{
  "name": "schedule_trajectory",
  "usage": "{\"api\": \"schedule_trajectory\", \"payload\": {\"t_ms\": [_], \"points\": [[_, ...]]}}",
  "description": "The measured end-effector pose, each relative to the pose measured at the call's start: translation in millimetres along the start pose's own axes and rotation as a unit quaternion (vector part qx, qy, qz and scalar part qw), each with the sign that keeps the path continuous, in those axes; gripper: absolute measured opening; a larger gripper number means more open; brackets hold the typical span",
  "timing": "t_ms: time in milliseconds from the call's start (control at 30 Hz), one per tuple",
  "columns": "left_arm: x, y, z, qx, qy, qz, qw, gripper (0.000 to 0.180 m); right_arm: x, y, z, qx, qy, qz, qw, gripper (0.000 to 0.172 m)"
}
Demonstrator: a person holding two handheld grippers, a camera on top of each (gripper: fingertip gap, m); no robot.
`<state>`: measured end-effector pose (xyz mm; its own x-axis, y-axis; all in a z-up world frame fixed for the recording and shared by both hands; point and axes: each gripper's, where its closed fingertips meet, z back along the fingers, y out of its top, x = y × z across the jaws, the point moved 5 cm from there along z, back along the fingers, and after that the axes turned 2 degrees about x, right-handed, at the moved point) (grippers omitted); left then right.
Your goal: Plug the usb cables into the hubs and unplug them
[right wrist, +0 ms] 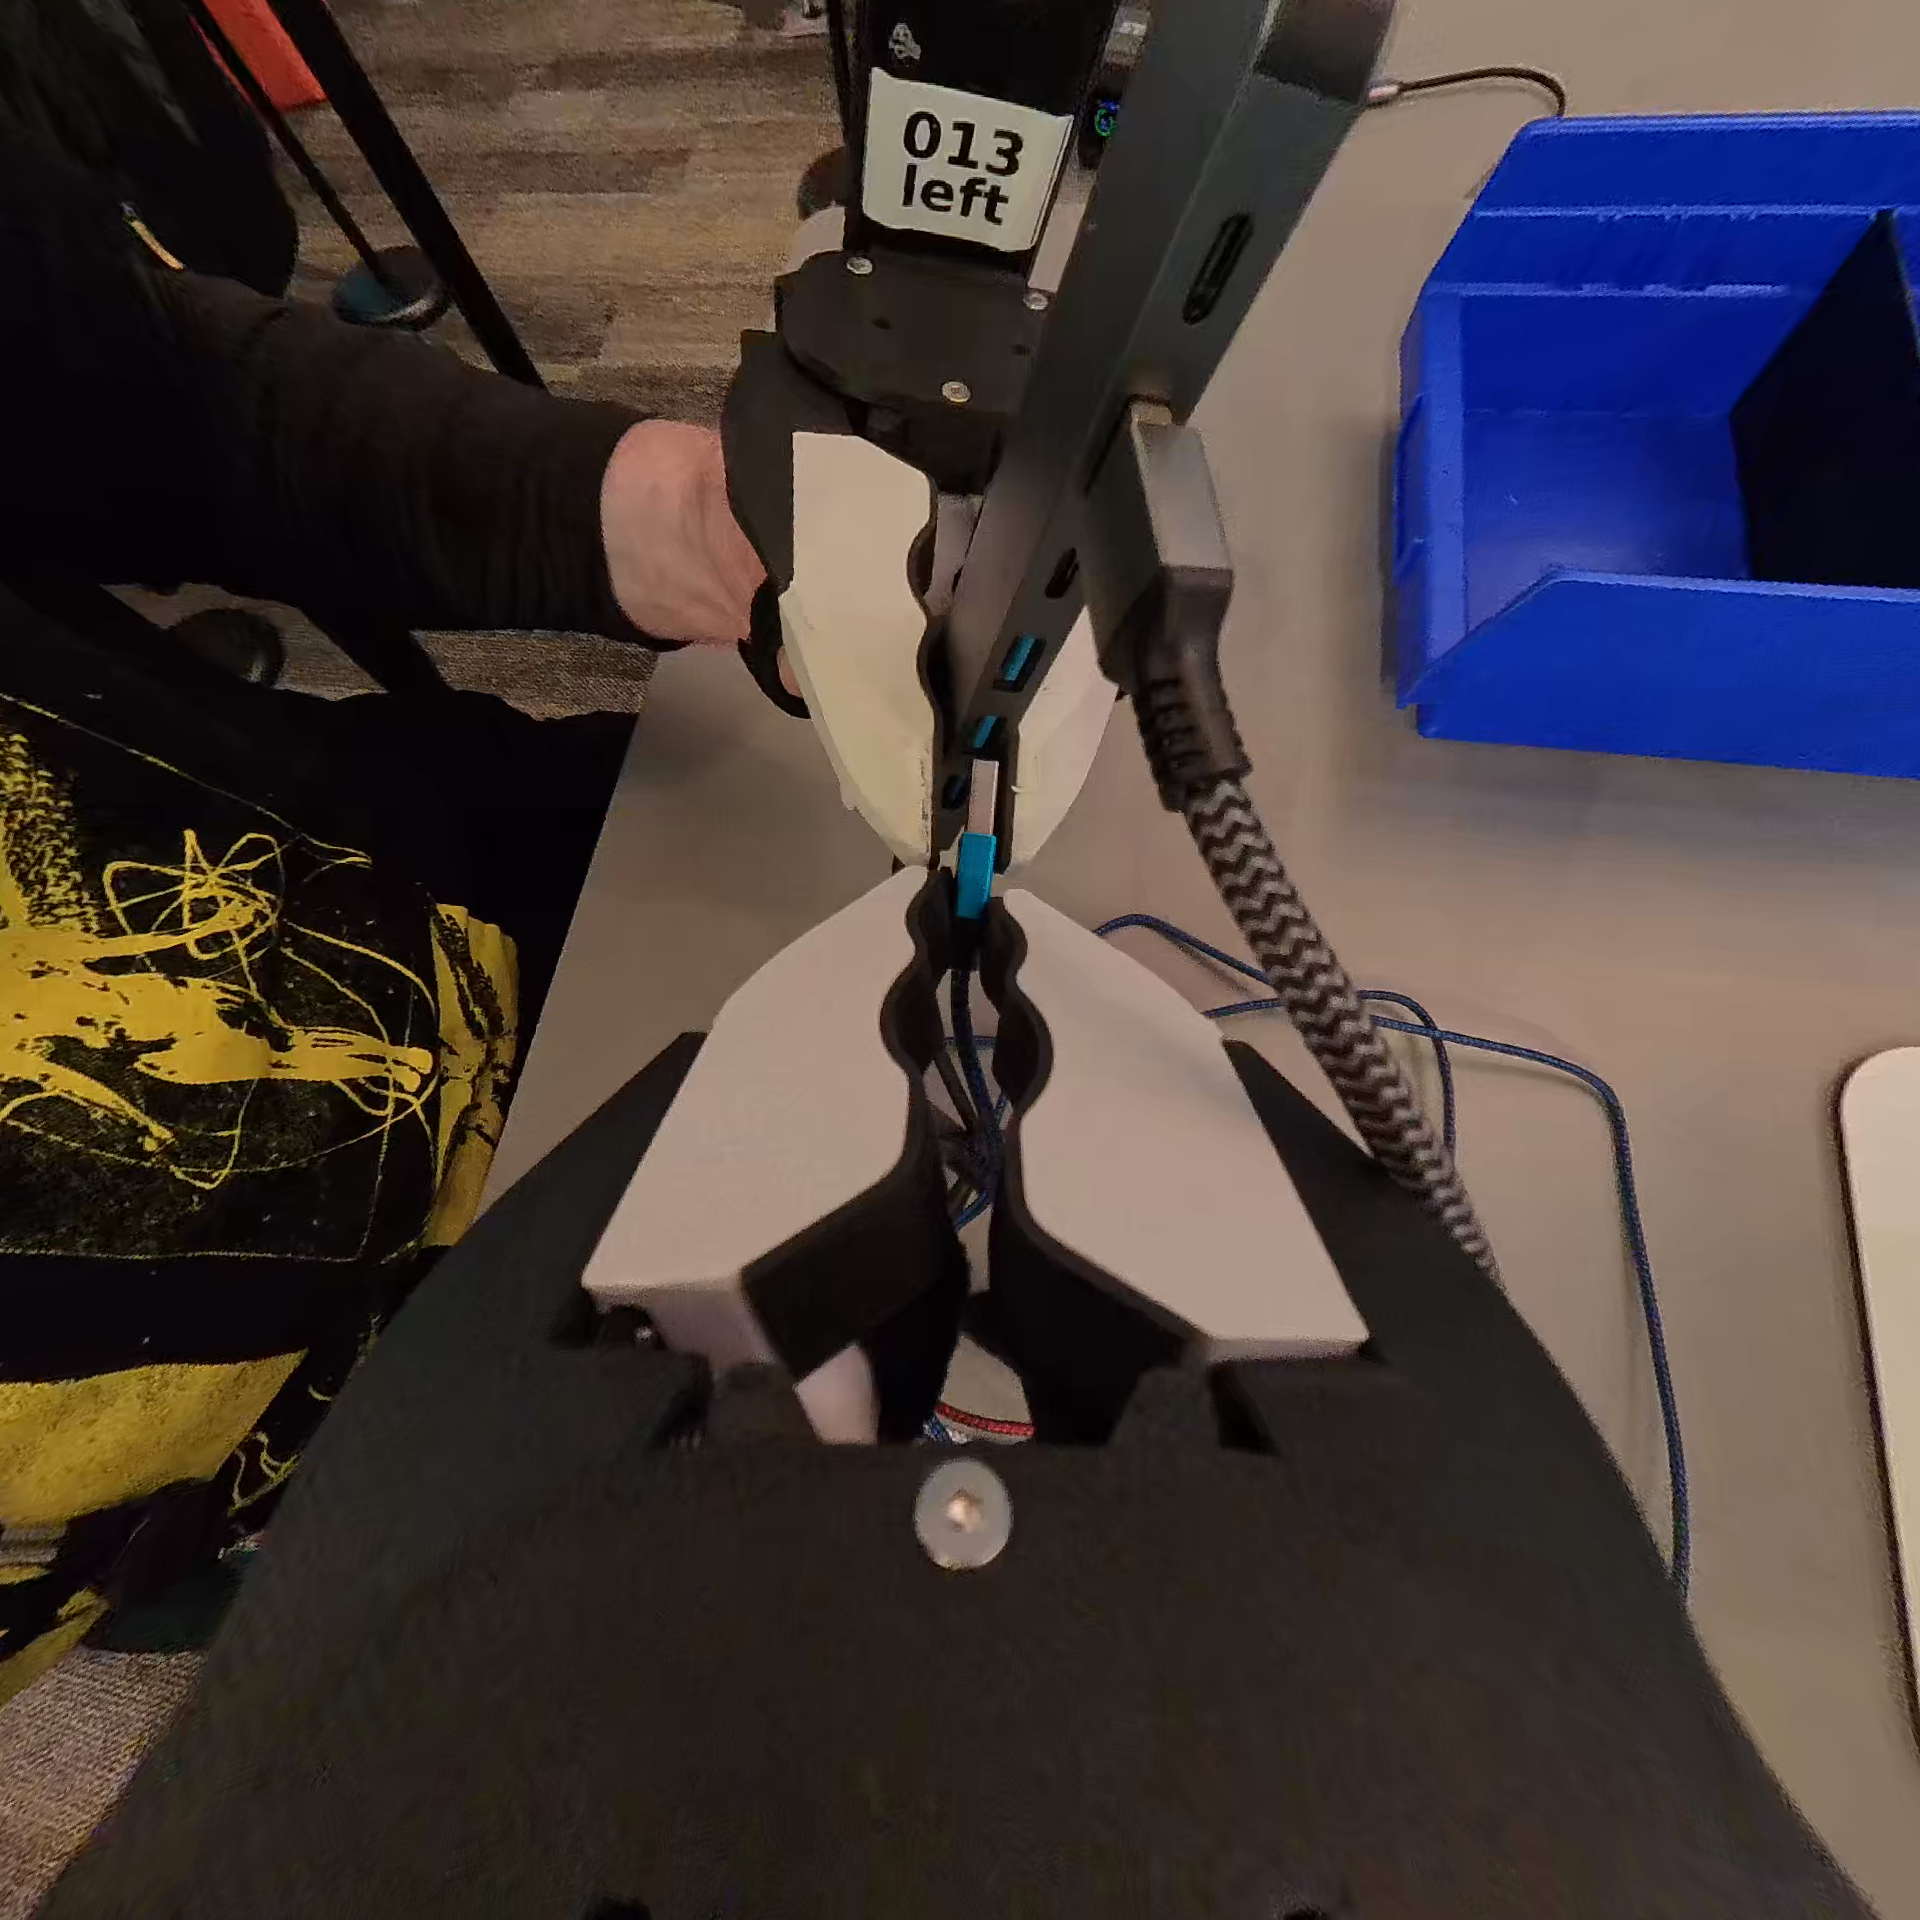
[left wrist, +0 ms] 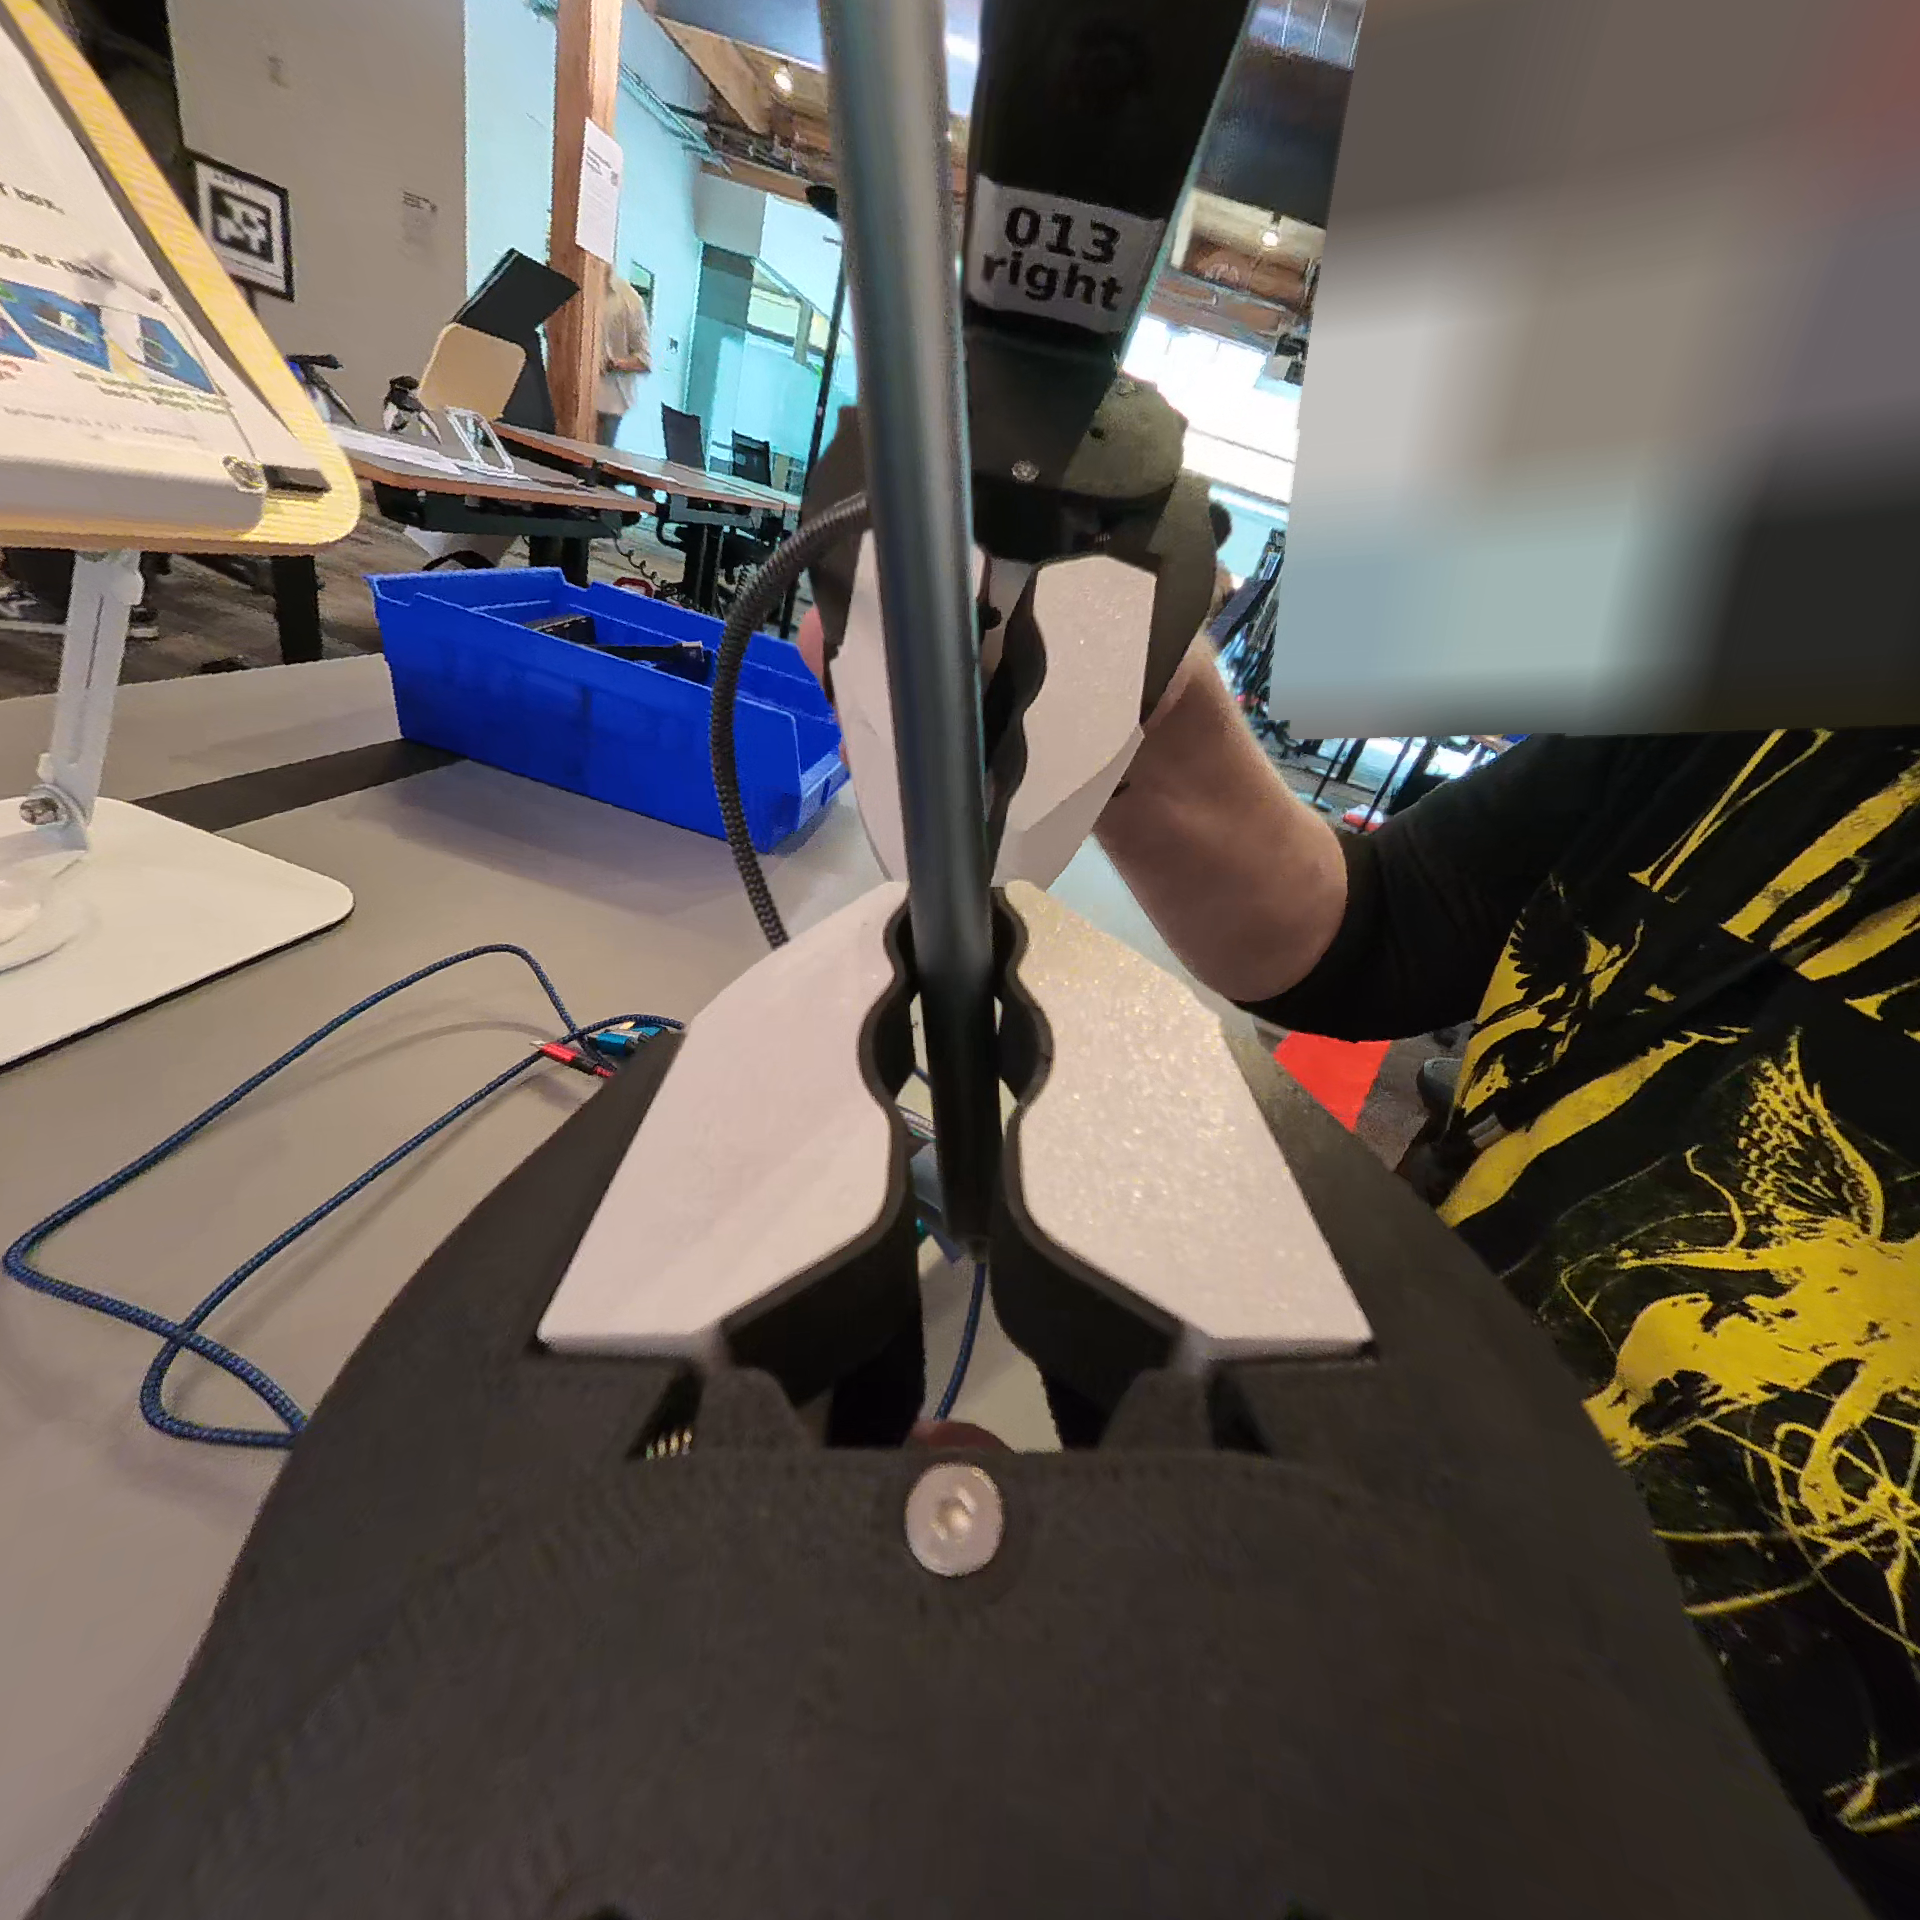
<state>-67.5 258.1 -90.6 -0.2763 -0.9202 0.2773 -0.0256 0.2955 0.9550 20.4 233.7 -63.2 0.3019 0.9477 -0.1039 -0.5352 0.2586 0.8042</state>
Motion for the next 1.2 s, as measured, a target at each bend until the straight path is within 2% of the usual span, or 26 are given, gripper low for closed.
{"api": "schedule_trajectory", "payload": {"t_ms": [200, 300, 500, 633, 767, 833, 933, 1100, 1200], "points": [[0.8, 0.9, -1.3, -0.021, 0.013, -0.028, 0.999, 0.012, -0.3, 0.6, 3.0, -0.009, -0.004, 0.01, 1.0, 0.006], [0.0, 1.6, -0.5, -0.019, 0.015, -0.018, 1.0, 0.012, -1.7, -0.9, 6.6, -0.005, 0.011, 0.006, 1.0, 0.006], [-1.7, -1.9, -2.9, -0.032, 0.023, -0.018, 0.999, 0.012, -0.3, 5.5, 12.6, 0.004, -0.007, 0.003, 1.0, 0.006], [-1.8, -5.6, -5.5, -0.054, 0.035, -0.029, 0.998, 0.012, 2.3, 4.9, 9.6, -0.002, -0.024, 0.01, 1.0, 0.005], [-1.5, -9.4, -8.7, -0.081, 0.039, -0.038, 0.995, 0.012, 3.0, 7.8, 14.5, 0.024, -0.025, 0.005, 0.999, 0.005], [0.0, -18.4, -13.7, -0.111, 0.039, -0.046, 0.992, 0.012, 0.6, 5.9, 13.6, 0.0, -0.025, 0.017, 1.0, 0.005], [1.6, -16.9, -14.8, -0.086, 0.024, -0.03, 0.996, 0.011, -3.5, 1.6, 12.9, -0.039, -0.013, 0.028, 0.999, 0.005], [3.6, -15.8, -16.7, -0.105, 0.032, -0.054, 0.992, 0.012, -5.0, -6.5, 8.3, -0.102, 0.004, 0.046, 0.994, 0.005], [3.8, -16.3, -15.9, -0.111, 0.036, -0.061, 0.991, 0.012, -3.5, -5.7, 6.4, -0.109, 0.013, 0.049, 0.993, 0.005]]}}
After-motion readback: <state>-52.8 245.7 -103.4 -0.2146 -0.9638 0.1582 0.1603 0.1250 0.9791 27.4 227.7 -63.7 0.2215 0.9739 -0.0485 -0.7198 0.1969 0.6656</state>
